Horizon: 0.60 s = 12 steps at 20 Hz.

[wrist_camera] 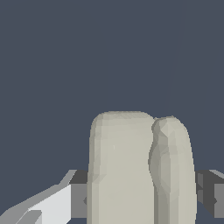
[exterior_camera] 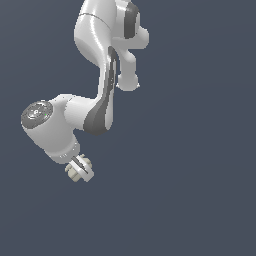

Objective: Pick up the object and move it to a goal position.

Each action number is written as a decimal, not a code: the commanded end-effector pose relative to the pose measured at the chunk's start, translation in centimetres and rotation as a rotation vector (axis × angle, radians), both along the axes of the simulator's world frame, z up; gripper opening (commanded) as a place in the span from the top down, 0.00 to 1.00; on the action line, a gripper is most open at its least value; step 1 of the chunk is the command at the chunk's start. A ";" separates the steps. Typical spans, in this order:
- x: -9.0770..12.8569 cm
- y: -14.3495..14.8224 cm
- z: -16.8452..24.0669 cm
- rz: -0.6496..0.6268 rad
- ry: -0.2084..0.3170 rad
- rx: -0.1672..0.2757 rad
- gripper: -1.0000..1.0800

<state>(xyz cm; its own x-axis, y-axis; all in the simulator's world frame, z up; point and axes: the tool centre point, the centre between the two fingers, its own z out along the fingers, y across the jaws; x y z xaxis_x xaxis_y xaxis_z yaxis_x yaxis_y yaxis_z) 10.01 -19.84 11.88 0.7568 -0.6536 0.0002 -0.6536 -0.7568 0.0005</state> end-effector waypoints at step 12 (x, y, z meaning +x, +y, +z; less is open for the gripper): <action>0.9 -4.6 1.6 0.002 0.000 0.000 1.00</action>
